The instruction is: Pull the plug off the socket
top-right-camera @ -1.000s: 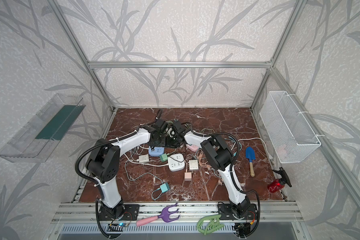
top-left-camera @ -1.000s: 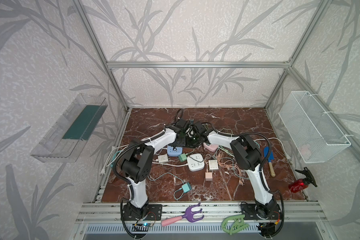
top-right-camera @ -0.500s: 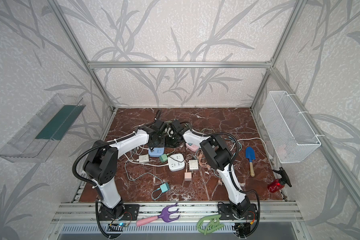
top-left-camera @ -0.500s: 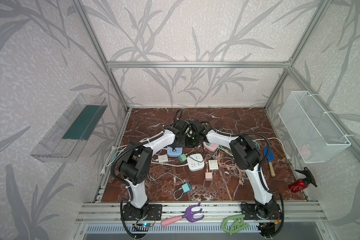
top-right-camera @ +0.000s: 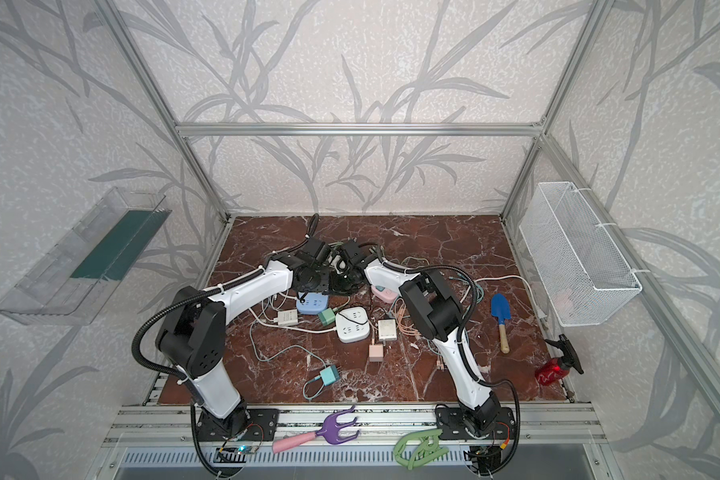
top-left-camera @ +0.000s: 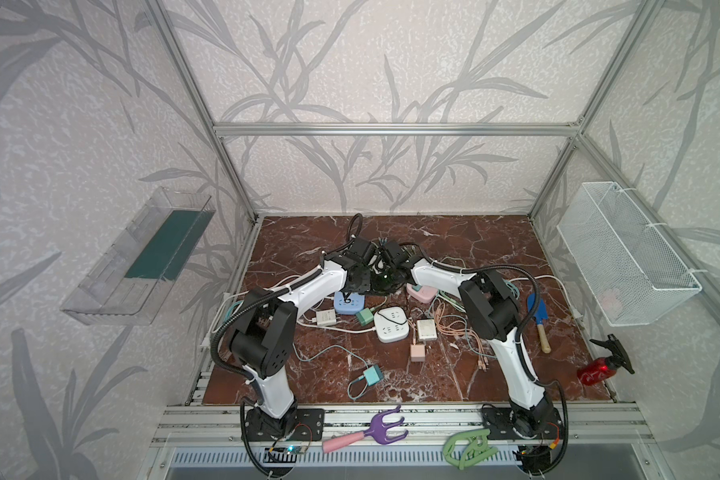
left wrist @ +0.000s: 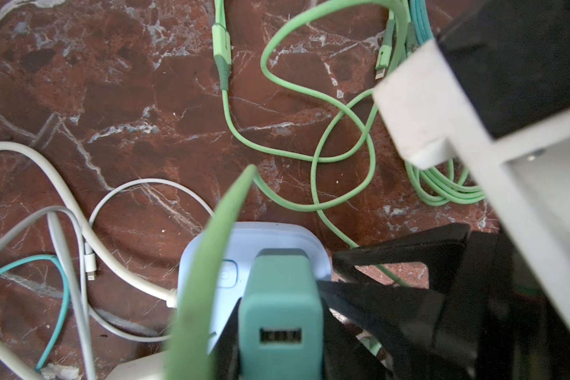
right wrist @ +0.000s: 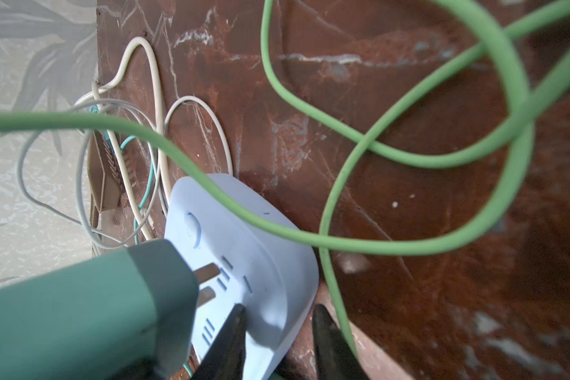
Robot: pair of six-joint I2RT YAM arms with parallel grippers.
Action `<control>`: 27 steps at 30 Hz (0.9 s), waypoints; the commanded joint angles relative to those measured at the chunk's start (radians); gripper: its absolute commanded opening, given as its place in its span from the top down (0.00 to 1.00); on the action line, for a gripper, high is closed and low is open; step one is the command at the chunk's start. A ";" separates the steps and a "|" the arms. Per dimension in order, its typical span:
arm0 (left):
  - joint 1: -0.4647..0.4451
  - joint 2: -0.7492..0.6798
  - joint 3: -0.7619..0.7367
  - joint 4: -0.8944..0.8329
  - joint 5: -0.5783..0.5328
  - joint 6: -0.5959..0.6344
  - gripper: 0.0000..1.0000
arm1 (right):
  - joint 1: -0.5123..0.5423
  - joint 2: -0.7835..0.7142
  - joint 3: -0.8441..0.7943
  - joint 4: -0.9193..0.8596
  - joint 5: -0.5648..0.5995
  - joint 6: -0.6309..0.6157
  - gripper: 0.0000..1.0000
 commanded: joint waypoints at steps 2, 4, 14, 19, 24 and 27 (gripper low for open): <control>0.002 -0.012 0.018 -0.027 -0.041 0.000 0.94 | 0.002 0.028 -0.023 -0.052 0.036 -0.007 0.64; 0.004 -0.019 0.019 -0.025 -0.045 0.003 0.94 | 0.002 0.020 -0.029 -0.031 0.024 -0.002 0.63; 0.035 -0.010 0.056 -0.011 0.018 0.053 0.93 | -0.002 -0.033 -0.060 0.060 -0.013 0.014 0.48; 0.063 0.000 0.084 -0.006 0.078 0.115 0.92 | -0.002 -0.074 -0.074 0.113 -0.035 0.012 0.43; 0.093 0.024 0.109 0.003 0.150 0.149 0.92 | -0.007 -0.116 -0.084 0.149 -0.054 0.022 0.39; 0.107 0.038 0.108 0.018 0.188 0.157 0.92 | -0.013 -0.146 -0.100 0.182 -0.068 0.039 0.39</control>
